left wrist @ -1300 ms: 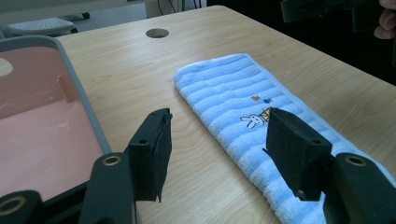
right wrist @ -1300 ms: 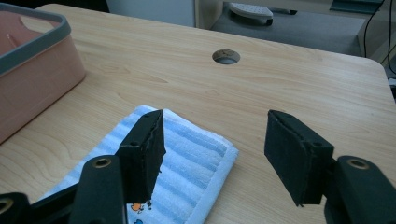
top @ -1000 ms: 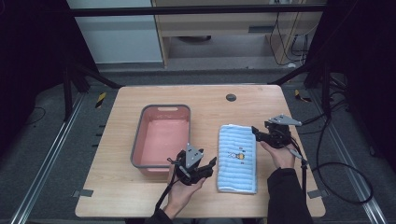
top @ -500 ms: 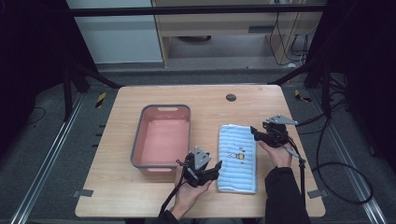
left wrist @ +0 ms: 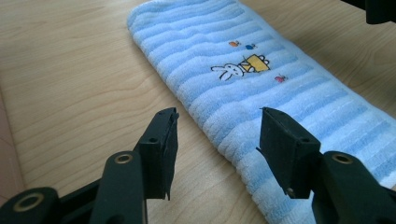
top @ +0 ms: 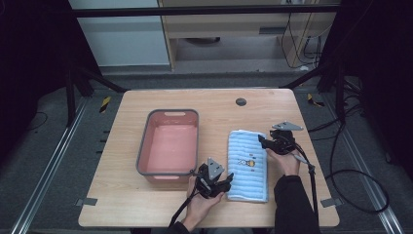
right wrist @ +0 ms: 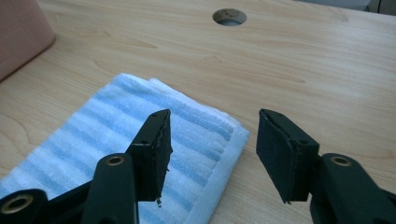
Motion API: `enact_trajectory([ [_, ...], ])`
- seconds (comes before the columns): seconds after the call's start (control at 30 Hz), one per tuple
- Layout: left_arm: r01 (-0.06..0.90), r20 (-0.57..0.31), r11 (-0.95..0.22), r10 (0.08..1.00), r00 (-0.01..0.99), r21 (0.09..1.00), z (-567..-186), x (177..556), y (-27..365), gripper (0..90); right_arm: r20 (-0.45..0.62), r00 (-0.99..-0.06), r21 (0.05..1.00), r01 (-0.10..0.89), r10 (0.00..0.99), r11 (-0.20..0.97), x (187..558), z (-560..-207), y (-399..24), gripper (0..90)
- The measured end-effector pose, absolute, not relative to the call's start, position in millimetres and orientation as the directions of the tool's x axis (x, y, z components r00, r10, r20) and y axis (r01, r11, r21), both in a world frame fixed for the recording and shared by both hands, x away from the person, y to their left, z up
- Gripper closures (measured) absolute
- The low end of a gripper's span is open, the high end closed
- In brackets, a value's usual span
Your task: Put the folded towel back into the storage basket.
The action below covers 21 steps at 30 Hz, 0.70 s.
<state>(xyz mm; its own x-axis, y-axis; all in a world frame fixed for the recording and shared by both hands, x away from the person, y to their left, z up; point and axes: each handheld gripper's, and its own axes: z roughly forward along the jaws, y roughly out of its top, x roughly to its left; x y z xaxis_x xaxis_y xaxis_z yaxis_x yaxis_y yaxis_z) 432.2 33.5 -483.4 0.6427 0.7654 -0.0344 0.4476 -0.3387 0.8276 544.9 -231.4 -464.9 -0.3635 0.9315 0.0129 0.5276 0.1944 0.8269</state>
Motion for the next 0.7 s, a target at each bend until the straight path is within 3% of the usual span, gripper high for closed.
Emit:
enact_trajectory([
  [0.7,0.488,-0.033,-0.381,0.762,0.647,0.785,-501.9,431.8,22.7,49.2,0.052,-0.354,0.776,0.603,0.934,0.185,551.3,-490.6,-232.7,49.0],
])
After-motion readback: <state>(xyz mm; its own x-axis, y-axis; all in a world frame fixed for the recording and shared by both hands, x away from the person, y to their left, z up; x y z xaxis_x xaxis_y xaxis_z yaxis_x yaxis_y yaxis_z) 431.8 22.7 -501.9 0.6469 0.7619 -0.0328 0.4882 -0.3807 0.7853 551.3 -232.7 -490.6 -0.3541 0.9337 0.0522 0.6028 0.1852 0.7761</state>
